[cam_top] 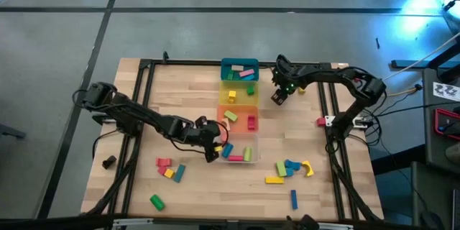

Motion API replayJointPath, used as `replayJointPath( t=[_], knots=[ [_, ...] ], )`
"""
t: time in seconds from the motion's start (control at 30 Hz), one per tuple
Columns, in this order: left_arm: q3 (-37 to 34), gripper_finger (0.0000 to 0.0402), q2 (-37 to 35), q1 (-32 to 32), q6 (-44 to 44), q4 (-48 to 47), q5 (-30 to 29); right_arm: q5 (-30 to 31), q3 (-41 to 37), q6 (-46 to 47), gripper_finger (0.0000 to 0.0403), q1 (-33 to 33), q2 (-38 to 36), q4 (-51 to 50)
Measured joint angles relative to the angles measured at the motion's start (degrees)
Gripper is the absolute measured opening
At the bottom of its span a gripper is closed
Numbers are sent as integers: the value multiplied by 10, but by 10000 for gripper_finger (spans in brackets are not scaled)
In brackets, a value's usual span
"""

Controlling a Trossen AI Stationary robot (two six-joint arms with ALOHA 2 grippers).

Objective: Sort blocks by size
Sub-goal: Put the blue square block into the yellow bin

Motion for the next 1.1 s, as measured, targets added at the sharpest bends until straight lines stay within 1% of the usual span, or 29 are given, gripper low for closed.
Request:
replayJointPath(
  t=[0.1,0.3,0.43,0.53,0.67,0.77,0.87,0.97,1.1],
  knots=[
    [0,188,-23,0,3,0,0,-3,4,-11,135,0,-1,3],
    [0,188,-87,0,36,-14,0,-14,56,-11,135,1,-1,-45],
    [0,188,-129,0,40,-57,0,-65,115,-11,135,1,-1,-99],
    [0,188,-156,0,27,-96,0,-121,155,-11,135,1,-1,-123],
    [0,188,-185,-2,22,-161,0,-202,188,-10,135,16,-2,-113],
    [0,188,-203,-2,-2,-214,0,-230,192,-10,135,46,-2,-79],
    [0,188,-219,-2,-38,-270,2,-224,192,-10,135,82,-1,-47],
    [0,188,-227,-2,-75,-312,2,-194,192,-11,135,117,0,-11],
    [0,188,-227,-2,-92,-340,3,-153,192,-13,135,155,0,25]
  ],
)
